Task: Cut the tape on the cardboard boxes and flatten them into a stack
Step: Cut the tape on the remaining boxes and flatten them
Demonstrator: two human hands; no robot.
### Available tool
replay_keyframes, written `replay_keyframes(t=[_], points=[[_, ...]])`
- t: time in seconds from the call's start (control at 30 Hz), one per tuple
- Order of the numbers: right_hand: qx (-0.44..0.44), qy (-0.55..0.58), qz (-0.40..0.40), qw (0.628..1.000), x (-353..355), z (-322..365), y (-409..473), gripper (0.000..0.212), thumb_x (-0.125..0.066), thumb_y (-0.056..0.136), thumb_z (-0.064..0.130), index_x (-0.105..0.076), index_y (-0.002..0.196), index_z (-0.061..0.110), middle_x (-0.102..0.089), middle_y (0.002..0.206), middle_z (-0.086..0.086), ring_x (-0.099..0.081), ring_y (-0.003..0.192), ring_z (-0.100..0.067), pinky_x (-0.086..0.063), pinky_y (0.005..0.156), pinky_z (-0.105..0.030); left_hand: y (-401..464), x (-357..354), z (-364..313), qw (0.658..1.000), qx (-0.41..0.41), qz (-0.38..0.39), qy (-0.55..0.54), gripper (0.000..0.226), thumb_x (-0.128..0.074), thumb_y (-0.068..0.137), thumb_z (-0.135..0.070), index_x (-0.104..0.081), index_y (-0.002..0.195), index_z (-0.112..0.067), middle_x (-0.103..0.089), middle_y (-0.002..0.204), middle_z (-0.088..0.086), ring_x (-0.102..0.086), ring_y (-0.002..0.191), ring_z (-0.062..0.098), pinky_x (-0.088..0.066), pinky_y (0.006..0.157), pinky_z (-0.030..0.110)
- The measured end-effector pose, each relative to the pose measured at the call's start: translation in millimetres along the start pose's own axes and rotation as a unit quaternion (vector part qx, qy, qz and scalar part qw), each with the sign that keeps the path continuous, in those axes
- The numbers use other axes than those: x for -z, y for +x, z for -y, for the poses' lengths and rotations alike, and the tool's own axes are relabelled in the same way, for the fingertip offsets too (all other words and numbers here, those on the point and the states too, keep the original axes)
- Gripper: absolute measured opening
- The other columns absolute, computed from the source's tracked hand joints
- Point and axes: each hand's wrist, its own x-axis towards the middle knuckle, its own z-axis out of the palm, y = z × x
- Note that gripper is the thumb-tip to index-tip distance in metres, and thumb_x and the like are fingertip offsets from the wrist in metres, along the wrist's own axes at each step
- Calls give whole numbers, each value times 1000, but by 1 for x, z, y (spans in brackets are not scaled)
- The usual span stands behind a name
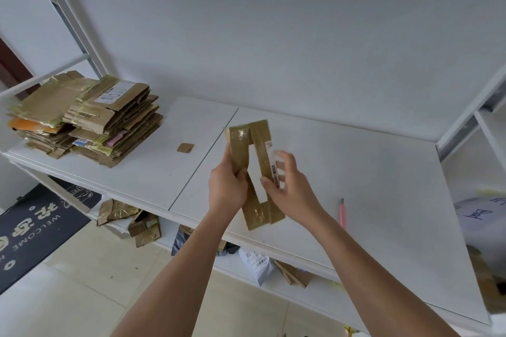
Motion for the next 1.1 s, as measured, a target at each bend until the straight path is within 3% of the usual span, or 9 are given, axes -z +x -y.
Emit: replay_keyframes(t=[0.1, 0.2, 0.27, 0.37, 0.53, 0.73, 0.9, 1.0, 1.1], points=[[41, 19, -123, 991, 3, 8, 10, 73, -72, 88, 33, -29, 146, 23, -47, 126, 10, -56, 102, -2, -47, 83, -13, -8, -5, -5, 999, -24, 9, 41, 71, -46, 98, -8, -17, 155, -37, -63, 76, 1, -59, 66, 16, -46, 59, 28], [67, -10, -185, 980, 6, 6, 20, 67, -78, 82, 38, -44, 136, 20, -54, 126, 3, -58, 107, -13, -52, 89, -27, -19, -12, 2, 998, -25, 24, 53, 71, -46, 99, -11, -12, 156, -38, -61, 70, 4, -59, 65, 23, -54, 63, 41], [63, -38, -212, 974, 5, 0, 23, 60, -81, 76, 44, -52, 122, 18, -57, 117, 1, -59, 98, -14, -57, 83, -40, -23, -15, 5, 998, -40, 29, 50, 71, -46, 99, -12, -12, 156, -38, -61, 68, 5, -60, 65, 26, -55, 65, 44], [70, -59, -252, 963, 4, -6, 24, 52, -83, 74, 42, -53, 104, 14, -57, 104, 1, -60, 88, -17, -57, 73, -46, -26, -15, 8, 996, -56, 39, 52, 70, -46, 100, -13, -11, 155, -38, -65, 73, 7, -62, 68, 26, -55, 68, 46], [77, -57, -233, 968, 12, -7, 28, 35, -81, 73, 30, -53, 88, 16, -62, 95, -1, -66, 77, -22, -57, 67, -42, -26, -11, 12, 995, -64, 44, 57, 71, -48, 100, -14, -11, 155, -40, -67, 79, 8, -62, 70, 26, -54, 69, 44], [47, -6, -190, 981, 27, -6, 23, 26, -81, 70, 6, -60, 85, 5, -65, 93, -5, -70, 67, -18, -44, 54, -10, -25, -14, 18, 994, -73, 52, 67, 72, -48, 99, -14, -12, 153, -45, -71, 92, 5, -62, 75, 25, -55, 71, 43], [29, 76, -132, 988, 33, -2, 11, 20, -69, 80, -2, -68, 94, 12, -68, 100, 1, -58, 48, -4, -37, 49, -10, -16, -7, 25, 996, -52, 48, 48, 68, -49, 96, -7, -27, 153, -37, -66, 79, 2, -60, 67, 13, -49, 58, 25], [47, 95, -127, 986, 28, -2, 5, 31, -63, 84, -5, -70, 104, 19, -66, 99, 4, -57, 51, -13, -37, 51, -10, -6, -1, 33, 996, -50, 64, 48, 68, -52, 94, -6, -29, 152, -34, -67, 85, 3, -62, 74, 18, -55, 68, 38], [58, 121, -119, 984, 19, -2, 8, 35, -59, 87, -4, -69, 107, 24, -66, 104, 5, -54, 53, -31, -37, 53, -13, -6, 0, 30, 996, -45, 61, 36, 78, -51, 93, 0, -12, 156, -23, -61, 101, 5, -59, 82, 21, -51, 74, 39]])
